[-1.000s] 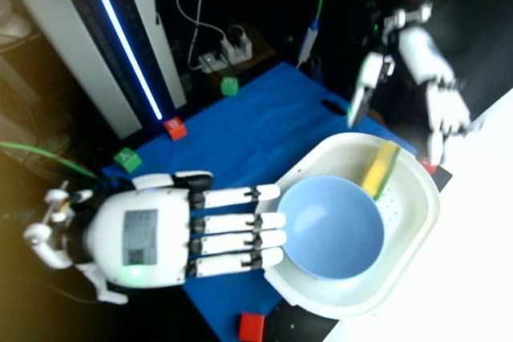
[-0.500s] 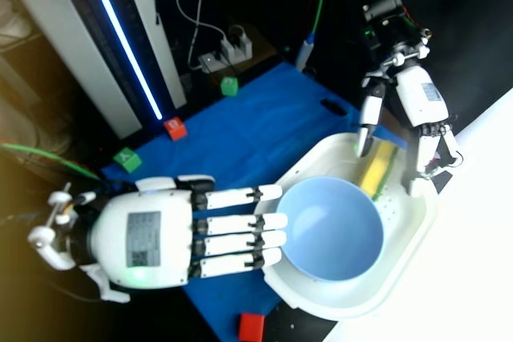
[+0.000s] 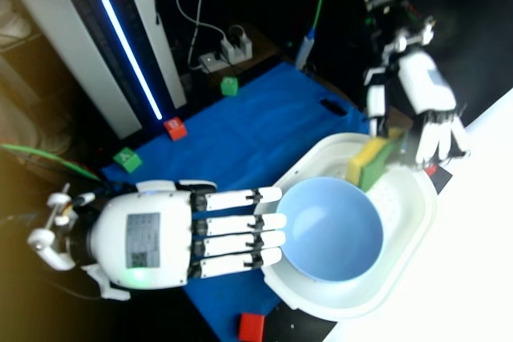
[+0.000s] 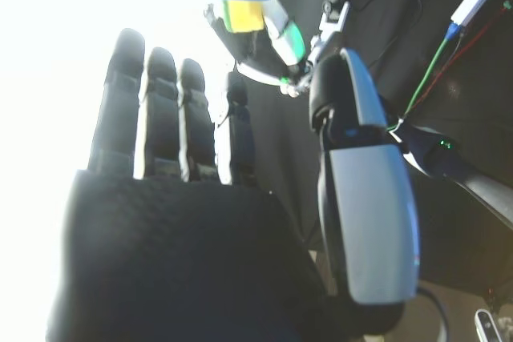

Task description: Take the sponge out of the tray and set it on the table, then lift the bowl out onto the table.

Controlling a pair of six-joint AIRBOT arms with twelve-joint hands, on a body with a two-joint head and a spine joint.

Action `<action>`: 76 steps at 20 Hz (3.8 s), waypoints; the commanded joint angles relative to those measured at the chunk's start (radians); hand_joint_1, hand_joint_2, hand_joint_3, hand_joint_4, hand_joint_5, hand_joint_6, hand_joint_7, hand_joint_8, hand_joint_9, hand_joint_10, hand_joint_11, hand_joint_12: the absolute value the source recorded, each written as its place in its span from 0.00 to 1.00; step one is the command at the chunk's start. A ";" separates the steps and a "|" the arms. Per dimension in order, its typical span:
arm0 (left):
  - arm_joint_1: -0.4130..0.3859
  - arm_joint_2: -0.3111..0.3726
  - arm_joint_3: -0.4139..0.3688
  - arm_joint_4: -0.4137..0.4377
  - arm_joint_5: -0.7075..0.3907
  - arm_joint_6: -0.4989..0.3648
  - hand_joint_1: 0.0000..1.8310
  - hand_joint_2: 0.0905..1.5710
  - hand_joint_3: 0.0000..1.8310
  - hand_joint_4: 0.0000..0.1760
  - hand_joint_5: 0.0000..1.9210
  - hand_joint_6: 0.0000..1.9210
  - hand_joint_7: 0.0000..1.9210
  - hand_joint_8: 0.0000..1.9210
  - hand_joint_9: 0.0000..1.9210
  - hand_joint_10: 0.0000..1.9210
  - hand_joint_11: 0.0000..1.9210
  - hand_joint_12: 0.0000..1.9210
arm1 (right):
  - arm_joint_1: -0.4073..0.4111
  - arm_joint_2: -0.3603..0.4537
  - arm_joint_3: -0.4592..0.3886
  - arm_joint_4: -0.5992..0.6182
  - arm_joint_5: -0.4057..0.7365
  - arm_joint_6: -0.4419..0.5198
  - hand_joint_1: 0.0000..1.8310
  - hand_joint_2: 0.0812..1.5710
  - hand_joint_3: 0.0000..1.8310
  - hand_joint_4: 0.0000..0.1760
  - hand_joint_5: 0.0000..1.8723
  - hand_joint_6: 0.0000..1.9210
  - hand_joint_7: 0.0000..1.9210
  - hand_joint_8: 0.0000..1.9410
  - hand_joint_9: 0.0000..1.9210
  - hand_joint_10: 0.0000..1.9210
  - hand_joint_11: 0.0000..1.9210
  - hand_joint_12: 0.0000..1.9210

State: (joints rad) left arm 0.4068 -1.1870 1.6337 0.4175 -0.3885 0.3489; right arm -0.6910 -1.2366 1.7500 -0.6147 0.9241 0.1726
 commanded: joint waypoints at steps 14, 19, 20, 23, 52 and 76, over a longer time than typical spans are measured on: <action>0.473 0.332 -0.506 -0.163 -0.654 0.045 0.68 0.68 0.00 0.00 0.52 0.42 0.54 0.57 0.48 0.61 0.41 0.79 | 0.009 0.017 -0.026 0.076 0.089 0.010 0.33 0.77 0.00 0.58 0.18 0.00 0.15 0.00 0.16 0.00 0.16 0.09; 0.489 0.276 -0.472 -0.168 -0.557 0.045 0.69 0.66 0.00 0.00 0.61 0.26 0.54 0.58 0.50 0.69 0.45 0.84 | 0.009 0.016 -0.026 0.080 0.089 0.010 0.35 0.76 0.00 0.66 0.19 0.00 0.14 0.00 0.14 0.00 0.15 0.07; 0.489 0.268 -0.463 -0.168 -0.546 0.045 0.69 0.67 0.00 0.00 0.60 0.28 0.52 0.61 0.48 0.72 0.45 0.85 | 0.009 0.015 -0.026 0.080 0.089 0.010 0.34 0.76 0.00 0.61 0.18 0.00 0.15 0.00 0.15 0.00 0.15 0.07; 0.488 0.258 -0.444 -0.176 -0.528 0.045 0.62 0.68 0.00 0.00 0.53 0.46 0.39 0.56 0.36 0.70 0.35 0.84 | 0.009 0.015 -0.026 0.079 0.089 0.010 0.36 0.77 0.00 0.67 0.18 0.00 0.15 0.00 0.15 0.00 0.14 0.06; 0.650 0.301 -0.485 -0.573 -0.805 0.233 0.32 0.48 0.00 1.00 0.00 0.00 0.00 0.00 0.00 0.00 0.02 0.01 | 0.196 -0.180 0.179 -0.030 -0.013 0.010 0.41 0.63 0.00 1.00 0.14 0.01 0.03 0.00 0.03 0.01 0.04 0.02; 0.630 0.288 -0.468 -0.525 -0.801 0.177 0.32 0.53 0.00 1.00 0.00 0.00 0.00 0.00 0.00 0.00 0.01 0.01 | 0.246 -0.346 0.321 -0.425 -0.289 0.138 0.44 0.67 0.01 0.74 0.17 0.00 0.10 0.00 0.08 0.01 0.07 0.04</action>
State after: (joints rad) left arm 1.0489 -0.8967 1.1637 -0.0914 -1.0748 0.5339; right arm -0.4614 -1.5890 2.0716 -1.1007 0.5930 0.3107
